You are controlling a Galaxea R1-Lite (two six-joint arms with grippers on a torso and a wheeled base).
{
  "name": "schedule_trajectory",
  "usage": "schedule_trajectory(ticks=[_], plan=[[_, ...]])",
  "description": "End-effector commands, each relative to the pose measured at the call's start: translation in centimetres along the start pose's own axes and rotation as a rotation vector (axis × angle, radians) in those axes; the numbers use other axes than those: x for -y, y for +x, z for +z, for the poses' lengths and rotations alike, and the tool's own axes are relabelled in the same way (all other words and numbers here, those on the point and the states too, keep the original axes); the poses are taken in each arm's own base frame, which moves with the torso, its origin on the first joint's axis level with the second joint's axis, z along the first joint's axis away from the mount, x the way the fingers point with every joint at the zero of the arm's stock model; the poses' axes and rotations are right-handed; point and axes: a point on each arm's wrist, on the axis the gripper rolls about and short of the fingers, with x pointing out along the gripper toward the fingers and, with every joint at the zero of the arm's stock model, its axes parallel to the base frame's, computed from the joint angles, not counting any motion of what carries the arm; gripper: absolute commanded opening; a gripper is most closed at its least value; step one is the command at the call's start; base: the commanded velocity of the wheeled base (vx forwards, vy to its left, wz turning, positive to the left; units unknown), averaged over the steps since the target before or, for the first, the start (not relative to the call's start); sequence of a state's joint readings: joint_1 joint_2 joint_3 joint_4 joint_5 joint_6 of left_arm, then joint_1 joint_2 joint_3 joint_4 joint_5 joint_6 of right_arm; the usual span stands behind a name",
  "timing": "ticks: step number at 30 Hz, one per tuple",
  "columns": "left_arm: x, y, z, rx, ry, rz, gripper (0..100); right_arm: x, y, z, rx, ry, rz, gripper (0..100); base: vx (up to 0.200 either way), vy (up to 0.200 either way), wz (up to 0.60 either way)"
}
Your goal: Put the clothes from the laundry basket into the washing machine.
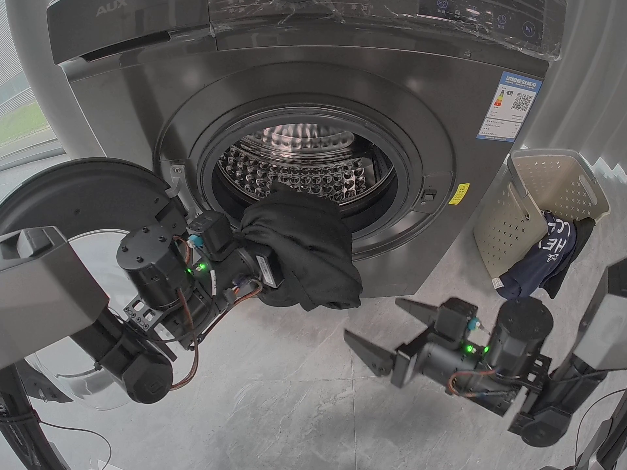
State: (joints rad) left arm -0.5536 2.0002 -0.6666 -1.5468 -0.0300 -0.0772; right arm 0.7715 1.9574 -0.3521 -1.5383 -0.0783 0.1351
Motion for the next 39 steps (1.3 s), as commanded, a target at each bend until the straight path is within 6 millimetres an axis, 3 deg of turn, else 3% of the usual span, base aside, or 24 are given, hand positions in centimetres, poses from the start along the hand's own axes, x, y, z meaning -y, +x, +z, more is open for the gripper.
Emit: schedule_trajectory(ticks=[1,4,12,35,39], plan=[[0.4,-5.3,1.7,-0.054,-0.004,-0.006,0,-0.3,-6.1,-1.1,-0.128,-0.027,0.095,100,0.0,0.0,0.0],[0.4,-7.2,1.2,-0.108,-0.008,-0.005,0,0.1,-7.0,-1.4,-0.157,-0.032,0.092,100,0.0,0.0,0.0],[1.2,-7.8,0.3,-0.159,-0.005,-0.03,0,2.7,-7.0,-1.9,-0.188,-0.011,-0.024,100,0.0,0.0,0.0],[2.4,-8.1,-1.1,-0.217,0.003,-0.072,0,1.9,-7.0,-2.0,-0.193,-0.009,0.005,100,0.183,0.0,0.0],[2.4,-7.8,-1.6,-0.23,0.003,-0.071,0,1.9,-7.0,-2.1,-0.198,-0.009,0.009,100,0.0,0.0,0.0]])
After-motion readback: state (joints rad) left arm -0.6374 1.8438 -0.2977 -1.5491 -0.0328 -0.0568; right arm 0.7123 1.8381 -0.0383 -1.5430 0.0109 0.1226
